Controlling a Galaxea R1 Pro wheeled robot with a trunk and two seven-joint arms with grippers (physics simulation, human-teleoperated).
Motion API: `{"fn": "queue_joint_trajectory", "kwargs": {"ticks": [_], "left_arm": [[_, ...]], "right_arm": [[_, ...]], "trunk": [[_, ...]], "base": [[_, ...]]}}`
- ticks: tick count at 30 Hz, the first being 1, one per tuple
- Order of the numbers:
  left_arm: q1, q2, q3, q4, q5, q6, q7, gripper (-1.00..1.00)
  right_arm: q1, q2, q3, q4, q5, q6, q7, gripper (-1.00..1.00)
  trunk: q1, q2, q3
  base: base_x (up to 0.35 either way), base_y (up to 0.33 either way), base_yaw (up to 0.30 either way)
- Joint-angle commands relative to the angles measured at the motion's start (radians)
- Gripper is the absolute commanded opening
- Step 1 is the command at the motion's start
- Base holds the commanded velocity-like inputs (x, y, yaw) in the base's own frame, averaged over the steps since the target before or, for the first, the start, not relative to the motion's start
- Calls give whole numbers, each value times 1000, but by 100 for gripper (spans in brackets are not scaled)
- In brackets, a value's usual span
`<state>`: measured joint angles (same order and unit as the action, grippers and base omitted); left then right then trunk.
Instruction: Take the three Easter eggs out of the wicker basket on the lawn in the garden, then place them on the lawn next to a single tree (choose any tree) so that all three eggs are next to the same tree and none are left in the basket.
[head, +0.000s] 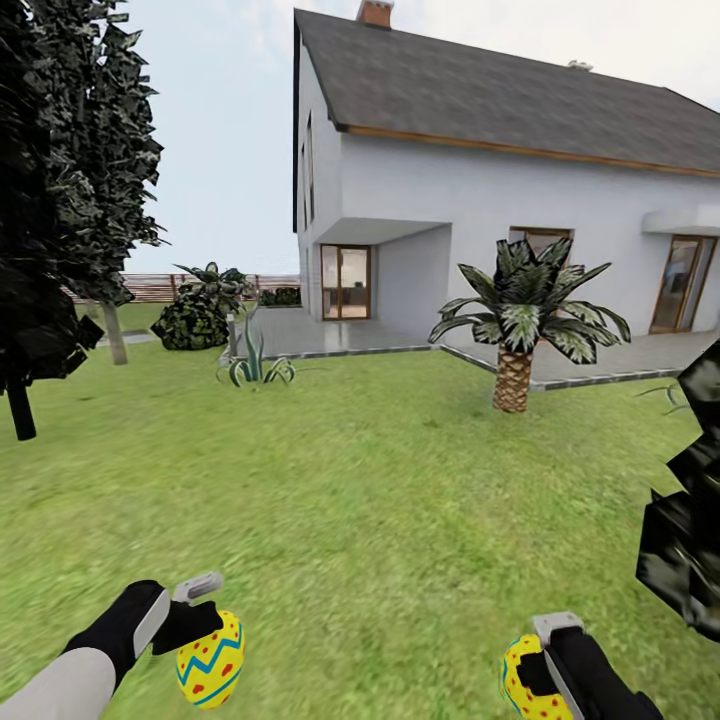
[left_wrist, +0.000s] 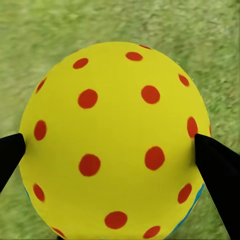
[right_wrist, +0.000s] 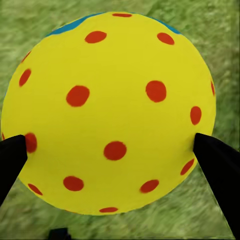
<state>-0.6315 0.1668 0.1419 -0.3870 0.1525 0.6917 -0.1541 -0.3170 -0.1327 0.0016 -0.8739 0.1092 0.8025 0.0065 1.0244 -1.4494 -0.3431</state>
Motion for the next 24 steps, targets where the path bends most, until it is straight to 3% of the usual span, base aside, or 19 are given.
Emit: {"fn": "queue_joint_trajectory", "kwargs": {"ticks": [1,3,5,13,18,24], "left_arm": [[-1,-3,5,-1,2,6,-1,-100],[-1,-2,5,-1,2,5,-1,-100],[-1,0,5,-1,2,5,-1,-100],[-1,-4,5,-1,2,5,-1,-100],[-1,-8,4,-1,2,3,-1,-100],[-1,-6,5,-1,2,3,-1,-100]], "right_arm": [[-1,0,-7,1,5,7,-48,-100],[-1,4,-11,2,-3,7,-137,-100],[-1,9,-9,3,-5,7,-153,-100],[-2,11,-5,3,-5,10,-158,-100],[-64,36,-5,91,-3,42,-158,-100],[-68,50,-4,112,-1,44,-161,-100]], "trunk": [[1,-1,-1],[1,-1,-1],[1,-1,-1],[1,-1,-1],[1,-1,-1],[1,-1,-1]], "base": [[328,0,0],[328,0,0],[327,0,0],[327,0,0],[328,0,0],[327,0,0]]}}
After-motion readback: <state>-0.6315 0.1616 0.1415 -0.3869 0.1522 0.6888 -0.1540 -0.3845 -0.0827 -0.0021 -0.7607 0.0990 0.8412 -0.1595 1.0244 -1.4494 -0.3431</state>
